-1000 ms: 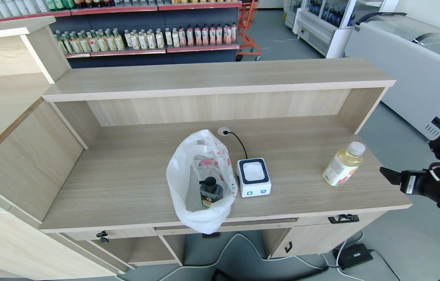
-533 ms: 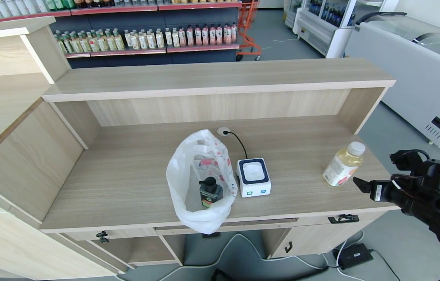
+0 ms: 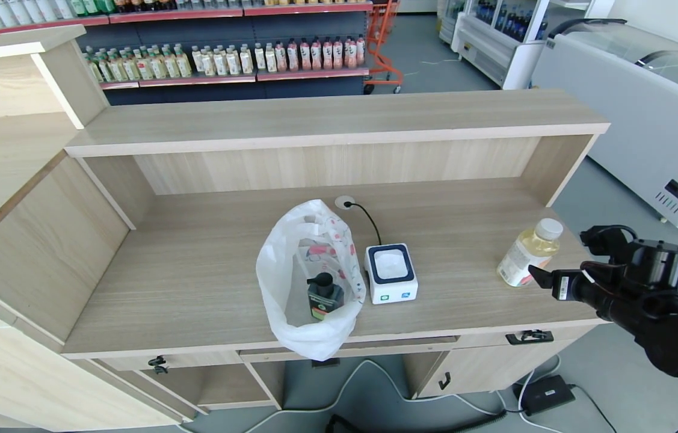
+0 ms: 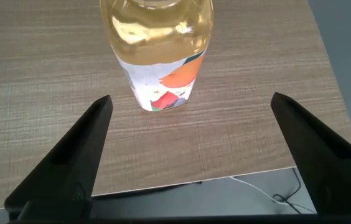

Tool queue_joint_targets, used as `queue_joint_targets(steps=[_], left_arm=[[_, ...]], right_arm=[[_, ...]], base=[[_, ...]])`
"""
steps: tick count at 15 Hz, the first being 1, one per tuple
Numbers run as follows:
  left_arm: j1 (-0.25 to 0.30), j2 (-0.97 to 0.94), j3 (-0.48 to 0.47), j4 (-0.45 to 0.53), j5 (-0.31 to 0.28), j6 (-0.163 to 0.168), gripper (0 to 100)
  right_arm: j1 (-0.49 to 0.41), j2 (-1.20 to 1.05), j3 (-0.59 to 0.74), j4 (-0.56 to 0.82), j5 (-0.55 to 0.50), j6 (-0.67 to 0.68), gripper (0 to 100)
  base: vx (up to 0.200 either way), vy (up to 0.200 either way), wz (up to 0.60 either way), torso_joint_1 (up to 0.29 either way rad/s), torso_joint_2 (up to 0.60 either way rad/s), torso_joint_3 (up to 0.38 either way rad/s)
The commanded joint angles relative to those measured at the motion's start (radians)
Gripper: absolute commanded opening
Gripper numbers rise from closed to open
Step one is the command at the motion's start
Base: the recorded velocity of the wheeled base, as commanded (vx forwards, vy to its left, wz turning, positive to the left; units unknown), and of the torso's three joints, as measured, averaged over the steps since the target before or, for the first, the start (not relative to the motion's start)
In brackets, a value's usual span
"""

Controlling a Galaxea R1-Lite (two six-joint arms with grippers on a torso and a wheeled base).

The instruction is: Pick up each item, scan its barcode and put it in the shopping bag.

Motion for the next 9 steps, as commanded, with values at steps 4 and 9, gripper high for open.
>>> queue_joint_targets(steps=[4, 9], left_arm=[[0.0, 0.0, 0.0, 0.0, 0.0, 0.0, 100], [0.0, 0.0, 0.0, 0.0, 0.0, 0.0, 100]], right_arm=[[0.013, 0.051, -0.08, 0.001, -0.029, 0.001, 100], [0.037, 0.098, -0.145, 0.012, -0.029, -0.001, 100]], base=[[0.0, 0.0, 0.0, 0.0, 0.0, 0.0], [0.0, 0.0, 0.0, 0.0, 0.0, 0.0]])
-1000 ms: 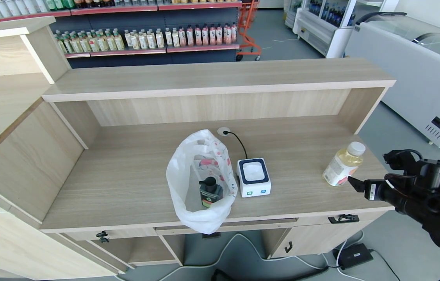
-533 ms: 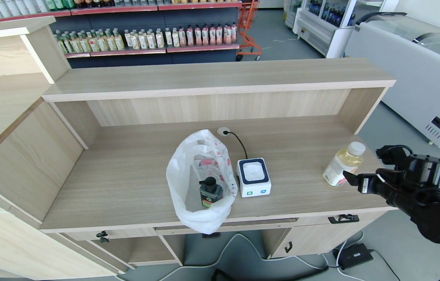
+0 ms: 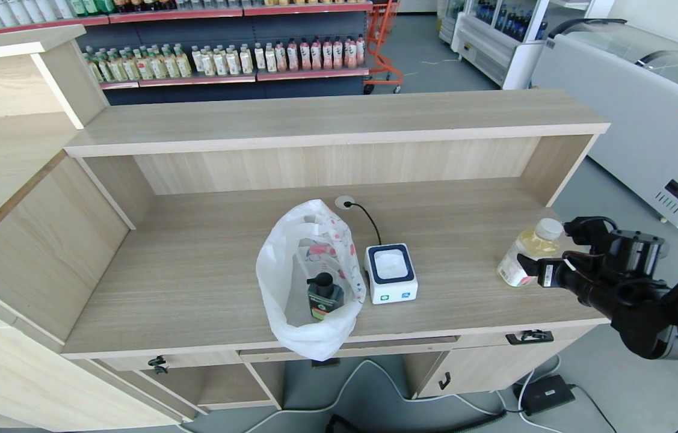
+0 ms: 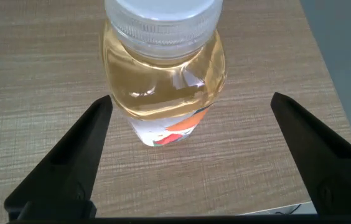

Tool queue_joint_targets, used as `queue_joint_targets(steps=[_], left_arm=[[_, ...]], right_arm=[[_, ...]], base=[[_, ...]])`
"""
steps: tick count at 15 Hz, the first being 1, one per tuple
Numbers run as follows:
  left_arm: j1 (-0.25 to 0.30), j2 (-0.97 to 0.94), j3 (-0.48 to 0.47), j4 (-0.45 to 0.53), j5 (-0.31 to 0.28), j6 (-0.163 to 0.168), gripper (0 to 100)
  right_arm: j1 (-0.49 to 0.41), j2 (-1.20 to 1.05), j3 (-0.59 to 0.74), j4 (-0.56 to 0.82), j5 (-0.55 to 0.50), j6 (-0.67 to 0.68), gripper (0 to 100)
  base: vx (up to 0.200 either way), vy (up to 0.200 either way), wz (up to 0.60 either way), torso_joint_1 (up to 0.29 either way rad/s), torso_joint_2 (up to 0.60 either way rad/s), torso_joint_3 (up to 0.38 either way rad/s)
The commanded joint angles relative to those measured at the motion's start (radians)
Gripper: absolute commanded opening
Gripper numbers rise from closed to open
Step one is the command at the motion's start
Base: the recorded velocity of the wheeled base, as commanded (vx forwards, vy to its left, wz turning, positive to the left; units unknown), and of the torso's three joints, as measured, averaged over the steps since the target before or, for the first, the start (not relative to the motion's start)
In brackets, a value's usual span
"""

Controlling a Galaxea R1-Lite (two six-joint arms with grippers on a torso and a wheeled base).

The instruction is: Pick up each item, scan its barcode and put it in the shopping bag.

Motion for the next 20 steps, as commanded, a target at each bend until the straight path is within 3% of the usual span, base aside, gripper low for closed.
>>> queue_joint_targets(steps=[1, 20], left_arm=[[0.0, 0.0, 0.0, 0.0, 0.0, 0.0, 100], [0.0, 0.0, 0.0, 0.0, 0.0, 0.0, 100]], right_arm=[[0.009, 0.028, -0.024, 0.0, -0.001, -0.002, 100], [0.008, 0.167, -0.185, 0.0, 0.081, -0.088, 100]], base=[[0.0, 0.0, 0.0, 0.0, 0.0, 0.0], [0.0, 0.0, 0.0, 0.0, 0.0, 0.0]])
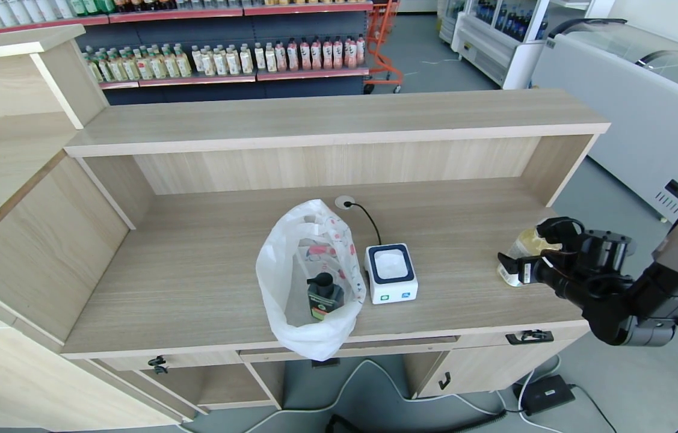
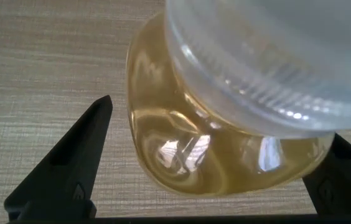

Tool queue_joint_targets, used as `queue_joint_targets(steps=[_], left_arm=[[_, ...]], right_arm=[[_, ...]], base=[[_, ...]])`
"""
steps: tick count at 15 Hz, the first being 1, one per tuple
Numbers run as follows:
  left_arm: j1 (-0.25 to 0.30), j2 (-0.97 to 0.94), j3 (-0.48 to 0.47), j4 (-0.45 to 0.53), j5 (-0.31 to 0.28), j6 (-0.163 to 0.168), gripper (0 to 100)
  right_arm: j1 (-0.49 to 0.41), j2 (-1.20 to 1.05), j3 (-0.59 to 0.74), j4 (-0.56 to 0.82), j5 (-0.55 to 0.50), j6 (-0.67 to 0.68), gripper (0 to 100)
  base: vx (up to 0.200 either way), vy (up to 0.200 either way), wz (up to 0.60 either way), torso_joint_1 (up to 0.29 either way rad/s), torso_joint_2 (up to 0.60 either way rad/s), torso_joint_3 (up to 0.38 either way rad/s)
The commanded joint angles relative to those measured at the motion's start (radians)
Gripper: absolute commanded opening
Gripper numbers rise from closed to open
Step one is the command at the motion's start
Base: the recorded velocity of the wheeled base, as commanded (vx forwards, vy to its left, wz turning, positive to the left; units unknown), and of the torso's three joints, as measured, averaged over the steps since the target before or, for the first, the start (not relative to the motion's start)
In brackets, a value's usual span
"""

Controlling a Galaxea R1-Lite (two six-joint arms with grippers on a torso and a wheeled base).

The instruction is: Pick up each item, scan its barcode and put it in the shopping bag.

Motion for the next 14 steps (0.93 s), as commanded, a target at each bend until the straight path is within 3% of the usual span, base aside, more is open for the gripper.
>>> queue_joint_targets(steps=[1, 8, 9, 14], left_arm=[[0.0, 0.0, 0.0, 0.0, 0.0, 0.0, 100], [0.0, 0.0, 0.0, 0.0, 0.0, 0.0, 100], [0.0, 0.0, 0.0, 0.0, 0.0, 0.0, 100], [0.0, 0.0, 0.0, 0.0, 0.0, 0.0, 100]], right_arm=[[0.0, 0.019, -0.017, 0.002, 0.002, -0.002, 100], [-0.008, 0.065, -0.091, -0.001, 0.062, -0.002, 100], [-0.008, 0.07, -0.091, -0.002, 0.064, -0.004, 0], [-0.009, 0.074, -0.096, -0.005, 0.064, -0.008, 0]], base=[[0.0, 0.0, 0.0, 0.0, 0.0, 0.0], [0.0, 0.0, 0.0, 0.0, 0.0, 0.0], [0.0, 0.0, 0.0, 0.0, 0.0, 0.0], [0.0, 0.0, 0.0, 0.0, 0.0, 0.0]])
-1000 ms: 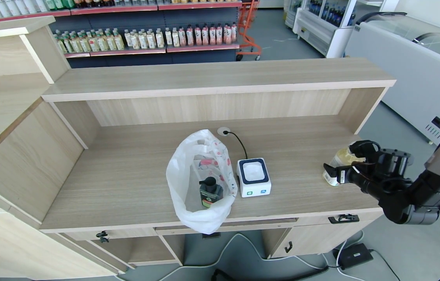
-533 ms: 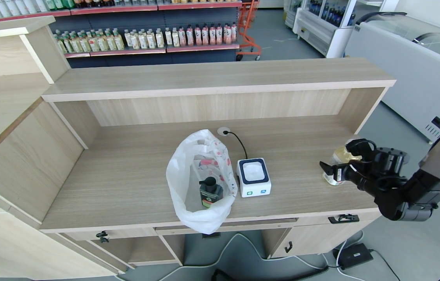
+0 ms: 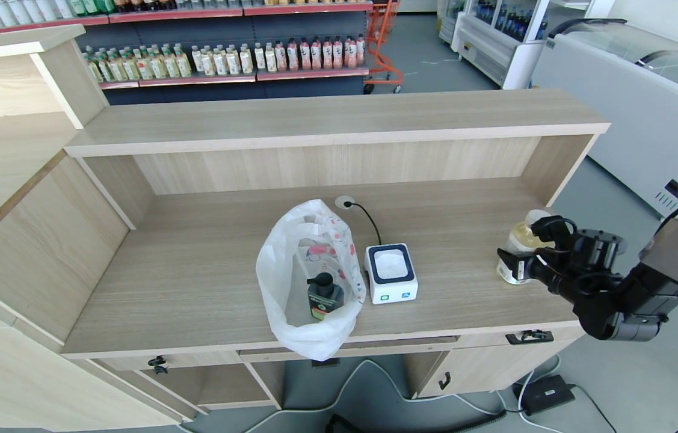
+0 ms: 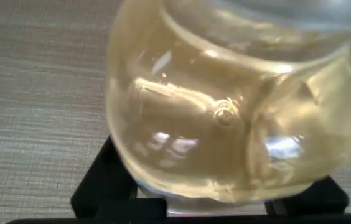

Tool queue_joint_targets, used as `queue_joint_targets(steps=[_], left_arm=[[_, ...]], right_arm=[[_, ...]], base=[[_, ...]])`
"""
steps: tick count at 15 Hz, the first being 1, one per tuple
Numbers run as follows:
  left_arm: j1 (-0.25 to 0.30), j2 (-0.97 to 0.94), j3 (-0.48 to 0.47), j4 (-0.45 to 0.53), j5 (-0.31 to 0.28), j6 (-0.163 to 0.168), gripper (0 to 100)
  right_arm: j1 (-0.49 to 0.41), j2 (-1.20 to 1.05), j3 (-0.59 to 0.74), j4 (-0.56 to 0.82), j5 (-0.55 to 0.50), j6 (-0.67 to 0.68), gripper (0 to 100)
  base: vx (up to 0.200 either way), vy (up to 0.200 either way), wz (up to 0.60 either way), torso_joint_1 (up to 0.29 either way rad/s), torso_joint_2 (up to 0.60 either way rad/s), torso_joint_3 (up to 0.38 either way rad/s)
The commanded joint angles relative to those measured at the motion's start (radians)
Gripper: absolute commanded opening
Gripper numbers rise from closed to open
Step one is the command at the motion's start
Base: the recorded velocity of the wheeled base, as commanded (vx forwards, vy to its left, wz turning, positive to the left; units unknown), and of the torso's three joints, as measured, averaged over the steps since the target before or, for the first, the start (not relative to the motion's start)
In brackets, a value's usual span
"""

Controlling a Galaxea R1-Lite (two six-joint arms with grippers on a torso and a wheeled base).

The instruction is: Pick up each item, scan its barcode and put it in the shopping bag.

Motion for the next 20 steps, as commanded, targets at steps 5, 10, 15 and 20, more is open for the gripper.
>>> queue_joint_targets(steps=[5, 10, 15, 20], left_arm=[[0.0, 0.0, 0.0, 0.0, 0.0, 0.0, 100], [0.0, 0.0, 0.0, 0.0, 0.0, 0.0, 100], [0.0, 0.0, 0.0, 0.0, 0.0, 0.0, 100], [0.0, 0.0, 0.0, 0.0, 0.0, 0.0, 100]], right_arm=[[-0.012, 0.012, 0.003, -0.015, 0.0, -0.022, 0], [-0.013, -0.178, 0.006, 0.107, 0.038, 0.049, 0], [-0.001, -0.623, 0.002, 0.591, 0.261, 0.441, 0], [0.054, -0.931, 0.089, 0.623, 0.891, 0.619, 0]], base=[[0.0, 0.0, 0.0, 0.0, 0.0, 0.0], [0.0, 0.0, 0.0, 0.0, 0.0, 0.0], [0.0, 0.0, 0.0, 0.0, 0.0, 0.0], [0.0, 0.0, 0.0, 0.0, 0.0, 0.0]])
